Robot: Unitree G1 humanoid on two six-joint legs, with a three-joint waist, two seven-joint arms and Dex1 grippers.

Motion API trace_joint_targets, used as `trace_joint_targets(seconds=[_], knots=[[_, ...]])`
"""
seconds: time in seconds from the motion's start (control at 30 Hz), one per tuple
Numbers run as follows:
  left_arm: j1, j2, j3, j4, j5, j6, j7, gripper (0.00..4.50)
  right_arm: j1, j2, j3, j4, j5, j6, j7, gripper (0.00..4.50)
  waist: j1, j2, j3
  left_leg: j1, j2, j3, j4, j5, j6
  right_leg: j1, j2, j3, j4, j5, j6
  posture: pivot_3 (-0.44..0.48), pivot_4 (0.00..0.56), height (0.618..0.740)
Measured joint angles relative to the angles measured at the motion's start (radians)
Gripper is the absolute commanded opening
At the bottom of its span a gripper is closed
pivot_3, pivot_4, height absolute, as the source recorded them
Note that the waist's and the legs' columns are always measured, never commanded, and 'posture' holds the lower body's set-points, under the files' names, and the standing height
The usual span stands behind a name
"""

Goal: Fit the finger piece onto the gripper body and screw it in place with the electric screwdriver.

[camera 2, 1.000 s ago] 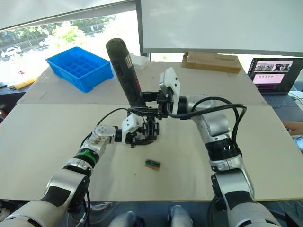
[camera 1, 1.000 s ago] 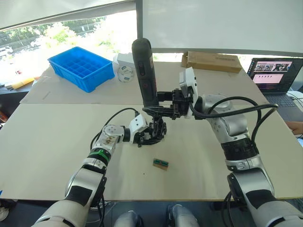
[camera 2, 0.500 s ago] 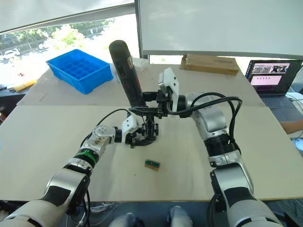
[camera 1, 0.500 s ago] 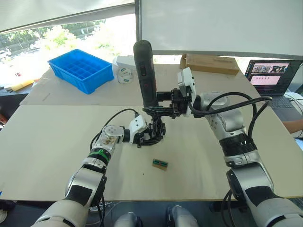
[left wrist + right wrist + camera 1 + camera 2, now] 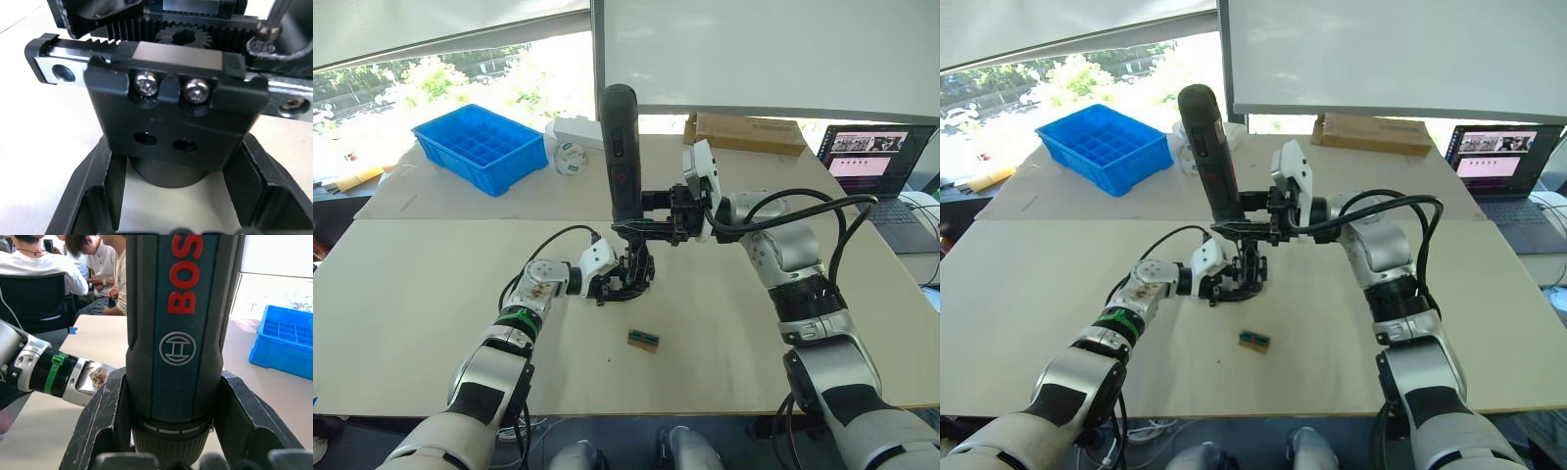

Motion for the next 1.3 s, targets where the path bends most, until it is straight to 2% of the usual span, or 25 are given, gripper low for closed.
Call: trace_joint_targets(seconds=[0.5,0.77,0.93,1.1,1.23,1.3], knots=[[-0.004,0.001,0.000,0.006,0.003,-0.002,0.000,2.27,0.010,0.000,-0.005,-0.004,-0.001,-0.005,-0.014,1.92,0.000,0.000,0.000,0.000,0.000,0.000,0.000,0.000,0.000,0.000,-0.002,0.000,0.000,0.000,0.000,0.000,0.150,0.738],[-0.003,0.002,0.001,0.006,0.004,-0.020,-0.001,2.27,0.026,0.001,-0.022,-0.088,0.005,0.022,-0.061,1.92,-0.001,0.000,0.000,-0.003,0.000,-0.001,0.000,0.000,0.000,-0.003,-0.003,-0.001,0.000,0.000,-0.001,0.000,0.150,0.738],[-0.003,0.005,0.002,0.002,0.007,-0.050,-0.006,2.27,0.003,0.019,-0.077,-0.146,0.087,0.133,-0.112,1.92,-0.001,0.000,0.003,-0.008,0.000,-0.001,0.000,0.000,0.000,-0.006,-0.001,-0.002,0.001,0.001,-0.001,0.000,0.150,0.738],[-0.003,0.003,0.001,0.002,0.016,-0.068,-0.007,2.27,-0.079,0.048,-0.161,-0.298,0.222,0.181,-0.141,1.92,0.001,0.001,0.004,-0.009,0.000,-0.002,0.000,0.000,0.000,-0.005,0.001,-0.004,0.000,0.001,-0.001,0.000,0.150,0.738],[-0.004,0.002,0.002,0.003,0.022,-0.068,0.001,2.27,-0.053,0.052,-0.166,-0.385,0.302,0.244,-0.141,1.92,0.001,0.001,0.004,-0.009,0.000,-0.003,0.000,0.000,0.000,-0.005,0.001,-0.004,0.000,0.001,0.000,0.000,0.150,0.738],[-0.005,0.003,0.002,0.004,0.022,-0.066,0.001,3.31,-0.030,0.049,-0.167,-0.400,0.339,0.286,-0.148,1.92,0.001,0.001,0.004,-0.009,0.000,-0.002,0.000,0.000,0.000,-0.005,0.001,-0.004,0.000,0.001,0.000,0.000,0.150,0.738]])
